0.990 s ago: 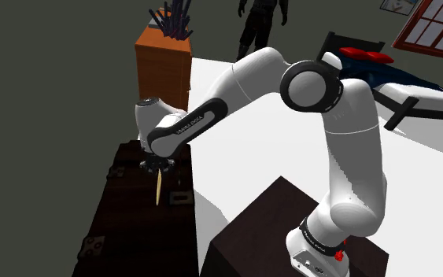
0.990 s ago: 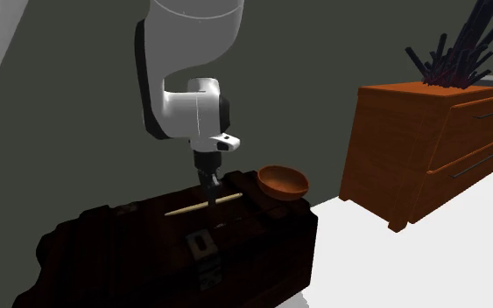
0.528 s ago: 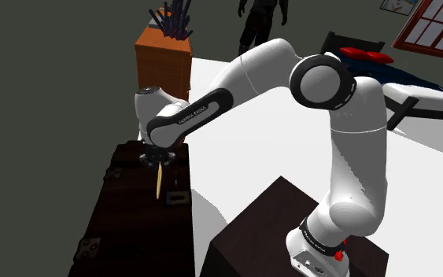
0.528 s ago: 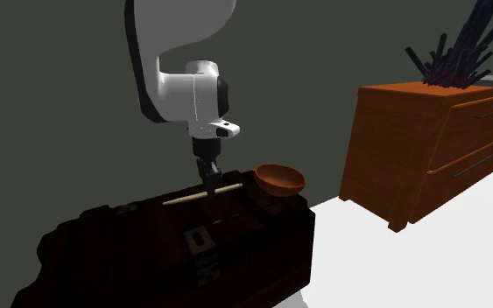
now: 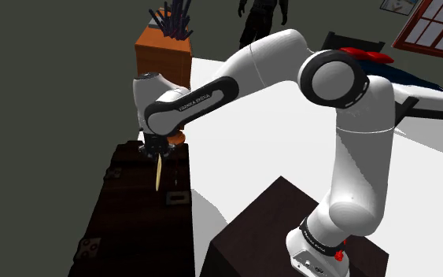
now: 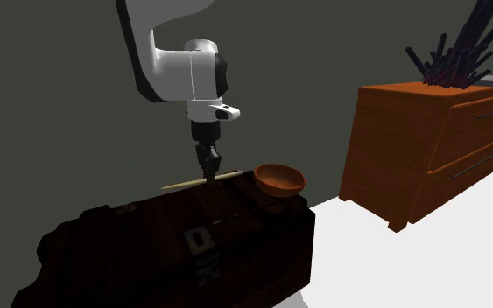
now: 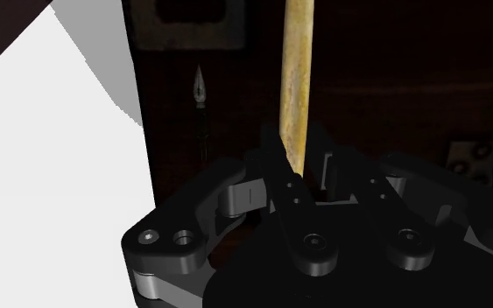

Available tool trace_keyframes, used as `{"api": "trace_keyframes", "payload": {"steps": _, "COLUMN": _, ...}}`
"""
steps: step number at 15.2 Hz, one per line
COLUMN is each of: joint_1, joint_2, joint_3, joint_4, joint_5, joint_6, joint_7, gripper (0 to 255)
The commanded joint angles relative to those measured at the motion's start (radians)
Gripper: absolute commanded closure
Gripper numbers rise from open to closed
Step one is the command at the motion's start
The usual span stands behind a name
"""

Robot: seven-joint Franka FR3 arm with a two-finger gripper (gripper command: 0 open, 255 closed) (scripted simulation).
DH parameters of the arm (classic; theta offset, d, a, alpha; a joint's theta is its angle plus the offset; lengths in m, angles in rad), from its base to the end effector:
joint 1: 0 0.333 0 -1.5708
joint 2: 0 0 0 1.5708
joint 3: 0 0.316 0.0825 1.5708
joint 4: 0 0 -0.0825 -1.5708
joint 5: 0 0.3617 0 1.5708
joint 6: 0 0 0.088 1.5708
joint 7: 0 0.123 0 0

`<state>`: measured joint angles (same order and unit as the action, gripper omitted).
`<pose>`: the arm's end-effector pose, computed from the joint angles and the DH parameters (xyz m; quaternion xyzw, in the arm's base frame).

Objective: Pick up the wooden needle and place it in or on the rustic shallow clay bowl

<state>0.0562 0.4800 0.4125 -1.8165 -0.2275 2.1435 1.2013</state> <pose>0.5619 0.2516 0.2830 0.9495 -0.3095 -0.0365 0.0372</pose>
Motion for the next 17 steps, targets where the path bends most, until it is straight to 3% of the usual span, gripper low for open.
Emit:
{"api": "trace_keyframes", "payload": {"steps": 1, "joint_1": -0.004, "joint_2": -0.017, "joint_3": 0.004, "joint_4": 0.002, "joint_5": 0.008, "joint_6": -0.018, "joint_7": -0.005, "gripper": 255}}
{"api": "trace_keyframes", "payload": {"steps": 9, "joint_1": -0.013, "joint_2": -0.069, "joint_3": 0.019, "joint_4": 0.031, "joint_5": 0.035, "joint_6": -0.095, "joint_7": -0.022, "gripper": 255}}
{"api": "trace_keyframes", "payload": {"steps": 17, "joint_1": -0.065, "joint_2": 0.087, "joint_3": -0.041, "joint_4": 0.288, "joint_5": -0.002, "joint_6": -0.194, "joint_7": -0.155, "gripper": 255}}
